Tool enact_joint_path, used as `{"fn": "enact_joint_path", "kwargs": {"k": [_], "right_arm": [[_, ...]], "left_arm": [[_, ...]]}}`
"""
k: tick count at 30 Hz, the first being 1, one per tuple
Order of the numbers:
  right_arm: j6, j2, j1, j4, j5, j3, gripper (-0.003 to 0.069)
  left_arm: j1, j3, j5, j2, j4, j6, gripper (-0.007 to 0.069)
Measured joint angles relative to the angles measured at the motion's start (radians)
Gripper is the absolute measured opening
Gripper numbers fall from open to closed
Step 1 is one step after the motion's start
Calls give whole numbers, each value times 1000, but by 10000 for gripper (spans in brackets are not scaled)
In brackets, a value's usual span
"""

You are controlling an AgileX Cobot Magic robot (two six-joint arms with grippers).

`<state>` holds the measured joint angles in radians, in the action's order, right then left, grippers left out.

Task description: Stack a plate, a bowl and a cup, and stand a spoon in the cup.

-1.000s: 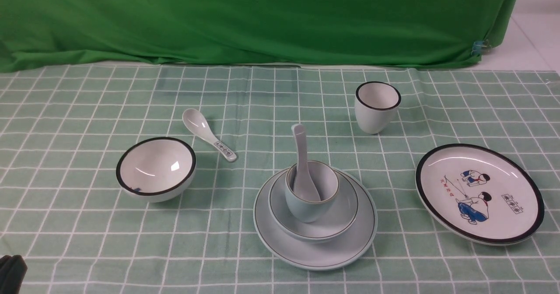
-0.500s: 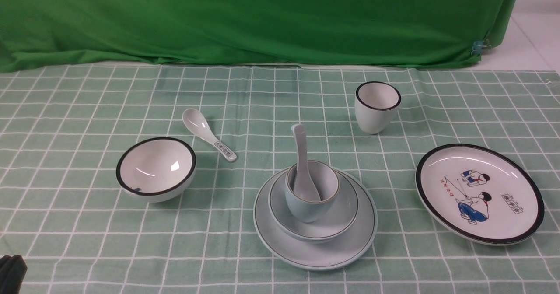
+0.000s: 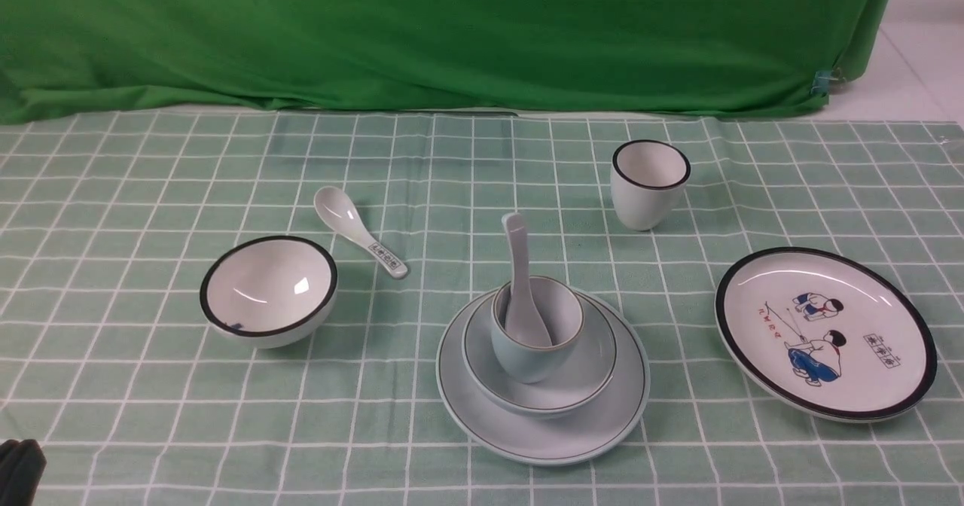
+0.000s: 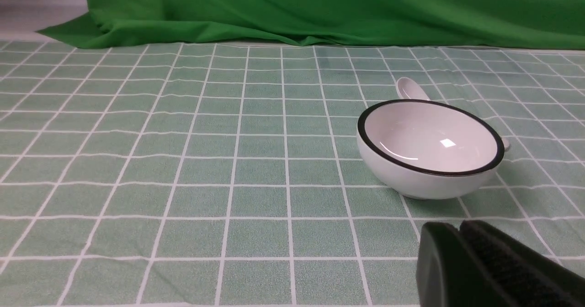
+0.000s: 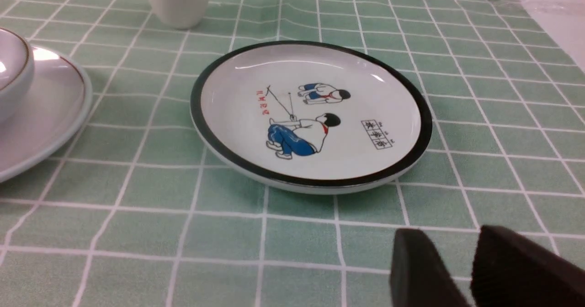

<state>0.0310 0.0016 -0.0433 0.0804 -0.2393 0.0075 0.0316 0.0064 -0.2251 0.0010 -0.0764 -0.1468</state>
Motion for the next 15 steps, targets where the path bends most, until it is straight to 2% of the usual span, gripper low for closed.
{"fn": "enact_joint_path", "kwargs": {"k": [15], "right_arm": [[-11, 0, 0, 0, 0, 0, 235]], "left_arm": [[0, 0, 0, 0, 0, -1, 17]]}}
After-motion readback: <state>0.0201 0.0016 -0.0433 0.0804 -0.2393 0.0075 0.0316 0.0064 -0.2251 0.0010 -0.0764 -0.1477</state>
